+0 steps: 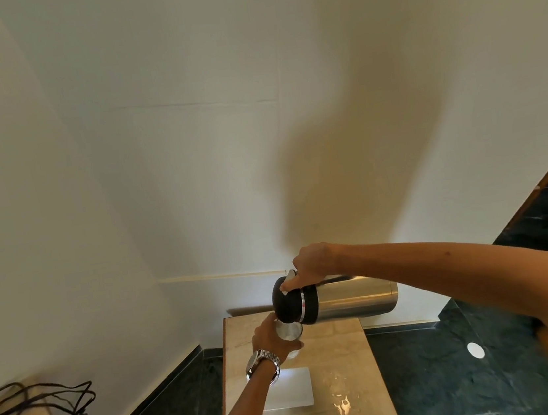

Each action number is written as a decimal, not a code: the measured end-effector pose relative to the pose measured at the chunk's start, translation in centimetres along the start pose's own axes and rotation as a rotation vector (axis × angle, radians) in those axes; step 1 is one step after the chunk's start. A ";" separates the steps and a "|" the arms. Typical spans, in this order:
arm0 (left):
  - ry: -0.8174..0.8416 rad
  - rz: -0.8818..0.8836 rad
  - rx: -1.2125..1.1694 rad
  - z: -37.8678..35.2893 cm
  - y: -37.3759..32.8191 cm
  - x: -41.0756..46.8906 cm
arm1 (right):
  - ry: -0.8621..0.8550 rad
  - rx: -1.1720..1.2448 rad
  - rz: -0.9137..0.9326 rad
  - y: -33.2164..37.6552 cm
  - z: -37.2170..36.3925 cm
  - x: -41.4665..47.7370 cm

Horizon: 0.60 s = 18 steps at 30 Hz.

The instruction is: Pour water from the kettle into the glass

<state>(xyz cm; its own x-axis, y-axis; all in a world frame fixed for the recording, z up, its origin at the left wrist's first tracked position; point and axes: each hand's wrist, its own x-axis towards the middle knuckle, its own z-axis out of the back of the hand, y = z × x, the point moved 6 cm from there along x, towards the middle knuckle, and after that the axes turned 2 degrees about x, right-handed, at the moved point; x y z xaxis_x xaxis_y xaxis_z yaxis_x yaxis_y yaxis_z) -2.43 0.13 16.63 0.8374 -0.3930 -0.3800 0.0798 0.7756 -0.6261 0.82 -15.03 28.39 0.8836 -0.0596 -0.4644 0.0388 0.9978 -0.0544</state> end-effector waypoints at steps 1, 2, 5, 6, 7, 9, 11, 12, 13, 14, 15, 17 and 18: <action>-0.002 -0.001 -0.003 0.0 0.0 0.1 | 0.001 0.000 -0.001 -0.1 0.0 0.0; -0.004 -0.003 -0.010 0.1 -0.1 0.1 | 0.003 0.001 -0.002 -0.1 0.0 -0.1; -0.011 -0.005 -0.030 0.2 -0.1 0.3 | -0.001 0.015 -0.008 -0.4 0.0 -0.2; -0.015 -0.007 -0.037 0.2 -0.1 0.4 | -0.006 0.025 -0.012 -0.6 0.0 -0.3; -0.021 -0.012 -0.046 0.3 -0.1 0.4 | -0.012 0.044 -0.015 -0.9 -0.1 -0.4; -0.031 -0.023 -0.059 0.3 0.0 0.6 | -0.026 0.096 -0.015 -1.4 -0.3 -0.6; -0.038 -0.028 -0.071 0.3 0.0 0.8 | -0.031 0.150 -0.011 -2.1 -0.7 -0.9; -0.041 -0.029 -0.080 0.3 0.1 0.8 | -0.028 0.176 -0.012 -2.4 -1.2 -1.1; -0.041 -0.028 -0.091 0.3 0.2 0.9 | -0.023 0.215 -0.019 -2.7 -1.7 -1.4; -0.043 -0.030 -0.106 0.2 0.3 0.9 | -0.020 0.269 -0.034 -3.2 -2.3 -1.6; -0.047 -0.031 -0.124 0.2 0.4 1.0 | -0.024 0.339 -0.056 -3.8 -3.1 -1.9; -0.062 -0.020 -0.155 0.1 0.8 1.0 | -0.055 0.497 -0.107 -5.2 -5.0 -2.7; -0.067 -0.008 -0.172 0.0 1.1 1.0 | -0.078 0.584 -0.132 -6.0 -6.1 -3.1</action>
<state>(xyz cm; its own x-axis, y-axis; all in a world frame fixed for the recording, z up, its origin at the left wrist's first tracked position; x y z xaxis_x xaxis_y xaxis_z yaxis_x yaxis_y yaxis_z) -1.52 0.59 15.50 0.8718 -0.3603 -0.3318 -0.0021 0.6747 -0.7381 -5.01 -21.04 24.71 0.8845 -0.2040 -0.4195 0.3811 0.8347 0.3975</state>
